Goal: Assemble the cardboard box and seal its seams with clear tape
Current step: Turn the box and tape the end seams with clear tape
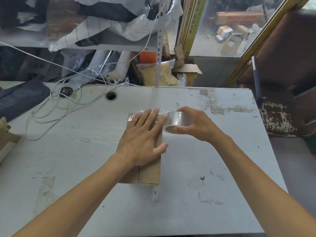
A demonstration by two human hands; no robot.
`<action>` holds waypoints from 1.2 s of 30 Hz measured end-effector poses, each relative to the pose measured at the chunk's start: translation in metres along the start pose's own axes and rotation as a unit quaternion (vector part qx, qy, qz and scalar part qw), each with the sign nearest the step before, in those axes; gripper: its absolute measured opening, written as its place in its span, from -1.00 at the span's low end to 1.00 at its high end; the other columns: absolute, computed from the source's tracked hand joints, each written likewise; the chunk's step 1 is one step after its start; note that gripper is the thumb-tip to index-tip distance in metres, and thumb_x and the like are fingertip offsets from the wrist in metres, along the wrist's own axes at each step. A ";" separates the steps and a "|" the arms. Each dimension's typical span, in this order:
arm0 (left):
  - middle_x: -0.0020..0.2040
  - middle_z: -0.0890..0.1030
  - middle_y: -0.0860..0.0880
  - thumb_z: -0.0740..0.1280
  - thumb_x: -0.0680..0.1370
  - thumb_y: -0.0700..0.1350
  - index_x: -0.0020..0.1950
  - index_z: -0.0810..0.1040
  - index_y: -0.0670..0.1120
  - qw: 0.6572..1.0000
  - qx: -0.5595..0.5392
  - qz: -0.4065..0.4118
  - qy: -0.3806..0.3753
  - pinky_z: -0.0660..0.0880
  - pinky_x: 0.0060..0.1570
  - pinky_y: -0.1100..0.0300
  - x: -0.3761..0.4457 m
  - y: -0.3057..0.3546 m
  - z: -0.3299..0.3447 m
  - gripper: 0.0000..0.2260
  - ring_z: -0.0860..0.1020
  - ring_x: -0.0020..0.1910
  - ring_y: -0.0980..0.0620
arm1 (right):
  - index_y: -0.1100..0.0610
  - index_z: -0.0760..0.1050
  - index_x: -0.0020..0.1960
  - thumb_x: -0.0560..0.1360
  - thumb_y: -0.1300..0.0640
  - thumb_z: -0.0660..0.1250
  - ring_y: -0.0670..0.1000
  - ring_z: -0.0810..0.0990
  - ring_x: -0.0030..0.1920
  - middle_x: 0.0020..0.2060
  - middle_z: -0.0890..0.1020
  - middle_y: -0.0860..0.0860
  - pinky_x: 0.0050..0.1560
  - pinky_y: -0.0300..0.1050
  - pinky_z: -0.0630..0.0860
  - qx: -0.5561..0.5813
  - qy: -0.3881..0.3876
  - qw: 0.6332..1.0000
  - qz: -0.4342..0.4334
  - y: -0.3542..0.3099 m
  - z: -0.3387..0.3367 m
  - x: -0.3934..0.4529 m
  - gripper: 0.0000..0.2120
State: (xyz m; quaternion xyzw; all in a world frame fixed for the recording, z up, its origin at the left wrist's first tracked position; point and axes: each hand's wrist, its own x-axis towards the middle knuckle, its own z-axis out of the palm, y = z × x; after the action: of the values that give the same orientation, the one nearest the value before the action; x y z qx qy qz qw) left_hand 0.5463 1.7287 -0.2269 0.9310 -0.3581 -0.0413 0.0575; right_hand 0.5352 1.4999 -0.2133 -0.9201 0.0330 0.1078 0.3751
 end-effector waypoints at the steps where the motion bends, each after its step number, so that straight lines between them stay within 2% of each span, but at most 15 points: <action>1: 0.64 -0.02 -0.06 -0.03 0.52 0.34 0.63 -0.13 0.05 1.000 0.000 -0.002 0.003 -0.05 0.56 -0.05 0.000 0.000 0.000 -0.25 -0.04 0.62 -0.06 | -0.06 0.45 0.24 0.33 -0.23 0.53 -0.09 0.53 0.00 0.04 0.56 -0.13 -0.06 -0.18 0.53 0.006 0.000 1.000 -0.001 0.002 0.001 -0.001 -0.43; 4: 0.64 -0.20 -0.05 -0.03 0.51 0.36 0.63 -0.22 -0.01 1.000 -0.013 -0.009 0.005 -0.11 0.57 -0.03 -0.001 0.001 -0.001 -0.19 -0.17 0.61 -0.05 | -0.07 0.38 0.37 0.35 -0.15 0.54 -0.10 0.45 0.14 0.21 0.48 -0.16 0.07 -0.20 0.44 0.022 0.016 1.000 0.000 0.008 0.005 -0.007 -0.34; 8: 0.60 -0.36 -0.11 0.03 0.49 0.38 0.61 -0.27 -0.10 0.999 -0.023 -0.030 0.006 -0.21 0.56 0.03 -0.001 0.003 -0.004 -0.10 -0.34 0.58 -0.03 | -0.08 0.36 0.38 0.40 -0.01 0.53 -0.11 0.43 0.16 0.19 0.46 -0.16 0.03 -0.38 0.36 0.059 0.041 0.997 0.007 0.013 0.010 -0.017 -0.38; 12: 0.59 -0.38 -0.13 0.01 0.49 0.39 0.62 -0.24 -0.09 0.999 -0.020 -0.032 0.000 -0.28 0.50 0.07 -0.002 0.004 -0.006 -0.11 -0.35 0.57 -0.04 | -0.06 0.30 0.45 0.42 0.01 0.51 -0.12 0.35 0.26 0.31 0.42 -0.12 0.24 -0.19 0.31 0.030 0.038 0.999 0.004 0.010 0.011 -0.018 -0.32; 14: 0.59 -0.37 -0.13 0.00 0.50 0.39 0.62 -0.23 -0.09 0.999 -0.019 -0.030 -0.003 -0.28 0.51 0.06 -0.002 0.004 -0.006 -0.12 -0.34 0.58 -0.05 | -0.06 0.27 0.47 0.41 -0.01 0.51 -0.11 0.31 0.34 0.39 0.38 -0.10 0.27 -0.21 0.25 0.021 0.060 0.998 0.000 0.010 0.009 -0.022 -0.29; 16: 0.60 -0.34 -0.13 0.01 0.51 0.38 0.62 -0.21 -0.09 0.999 -0.021 -0.029 -0.002 -0.27 0.51 0.06 -0.002 0.004 -0.005 -0.13 -0.32 0.58 -0.04 | -0.01 0.38 0.36 0.42 0.04 0.50 -0.10 0.41 0.26 0.28 0.47 -0.05 0.21 -0.24 0.34 0.031 0.174 0.984 0.007 0.009 0.020 -0.040 -0.44; 18: 0.61 -0.31 -0.13 0.02 0.52 0.37 0.62 -0.20 -0.10 0.999 -0.022 -0.027 -0.001 -0.27 0.52 0.06 -0.002 0.003 -0.005 -0.14 -0.30 0.59 -0.04 | 0.06 0.49 0.05 0.44 0.14 0.47 -0.07 0.55 -0.09 -0.08 0.59 -0.02 -0.07 -0.16 0.45 0.045 0.304 0.950 0.051 0.008 0.054 -0.072 -0.76; 19: 0.61 -0.30 -0.14 0.02 0.52 0.37 0.62 -0.20 -0.10 0.999 -0.020 -0.026 -0.002 -0.27 0.51 0.07 -0.002 0.003 -0.005 -0.14 -0.29 0.59 -0.04 | 0.06 0.48 -0.06 0.44 0.15 0.44 -0.09 0.54 -0.22 -0.23 0.58 -0.04 -0.17 -0.13 0.43 0.039 0.302 0.949 0.082 0.008 0.076 -0.091 -0.84; 20: 0.61 -0.29 -0.14 0.02 0.53 0.37 0.62 -0.21 -0.11 0.999 -0.020 -0.025 -0.001 -0.28 0.51 0.07 -0.002 0.003 -0.005 -0.14 -0.28 0.59 -0.04 | 0.04 0.47 -0.08 0.45 0.10 0.43 -0.11 0.53 -0.27 -0.28 0.56 -0.07 -0.20 -0.13 0.41 0.031 0.239 0.963 0.116 0.006 0.102 -0.108 -0.86; 21: 0.61 -0.29 -0.14 0.01 0.53 0.37 0.62 -0.22 -0.11 0.999 -0.021 -0.024 -0.002 -0.29 0.51 0.07 -0.002 0.003 -0.005 -0.14 -0.28 0.59 -0.03 | 0.02 0.47 -0.01 0.47 0.00 0.41 -0.12 0.54 -0.24 -0.24 0.56 -0.08 -0.18 -0.13 0.41 0.016 0.141 0.978 0.152 0.003 0.127 -0.122 -0.82; 23: 0.61 -0.31 -0.13 -0.01 0.53 0.37 0.62 -0.24 -0.11 1.000 -0.022 -0.022 -0.006 -0.29 0.52 0.06 -0.002 0.003 -0.005 -0.14 -0.29 0.59 -0.04 | 0.01 0.38 0.20 0.48 -0.20 0.32 -0.05 0.56 -0.07 -0.05 0.54 -0.06 -0.09 -0.12 0.47 -0.030 -0.027 0.980 0.193 0.001 0.170 -0.139 -0.59; 24: 0.61 -0.31 -0.13 -0.03 0.53 0.37 0.61 -0.26 -0.11 1.000 -0.020 -0.022 -0.007 -0.28 0.53 0.05 -0.002 0.003 -0.005 -0.14 -0.30 0.59 -0.04 | 0.01 0.33 0.24 0.46 -0.24 0.29 0.00 0.55 -0.02 0.02 0.50 -0.04 -0.06 -0.08 0.50 -0.052 -0.064 0.978 0.191 0.002 0.186 -0.141 -0.52; 28: 0.61 -0.31 -0.13 -0.08 0.51 0.38 0.61 -0.25 -0.11 1.000 -0.018 -0.023 -0.010 -0.25 0.53 0.04 -0.001 0.003 -0.004 -0.14 -0.28 0.59 -0.06 | 0.03 0.30 0.20 0.43 -0.26 0.31 0.05 0.50 0.01 0.05 0.38 -0.03 -0.04 -0.02 0.54 -0.101 -0.081 0.974 0.185 -0.003 0.211 -0.136 -0.49; 33: 0.61 -0.28 -0.15 -0.06 0.52 0.38 0.62 -0.22 -0.12 1.000 -0.007 -0.018 -0.006 -0.26 0.51 0.05 -0.001 0.002 -0.004 -0.15 -0.25 0.60 -0.06 | 0.04 0.28 0.35 0.50 -0.16 0.30 0.07 0.47 0.09 0.12 0.38 0.03 -0.03 -0.04 0.51 -0.120 -0.083 0.974 0.174 0.002 0.213 -0.132 -0.49; 36: 0.62 -0.27 -0.14 -0.06 0.53 0.39 0.62 -0.22 -0.12 1.000 -0.003 -0.015 -0.008 -0.26 0.51 0.04 -0.001 0.001 -0.003 -0.15 -0.25 0.60 -0.07 | 0.05 0.29 0.34 0.51 -0.13 0.30 0.08 0.47 0.09 0.12 0.38 0.04 -0.04 -0.04 0.50 -0.121 -0.077 0.975 0.171 0.003 0.214 -0.134 -0.51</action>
State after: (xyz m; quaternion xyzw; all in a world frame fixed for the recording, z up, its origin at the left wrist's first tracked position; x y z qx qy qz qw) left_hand 0.5449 1.7285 -0.2237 0.9358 -0.3442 -0.0505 0.0568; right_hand 0.3674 1.6443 -0.3337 -0.9283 0.1479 0.2446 0.2379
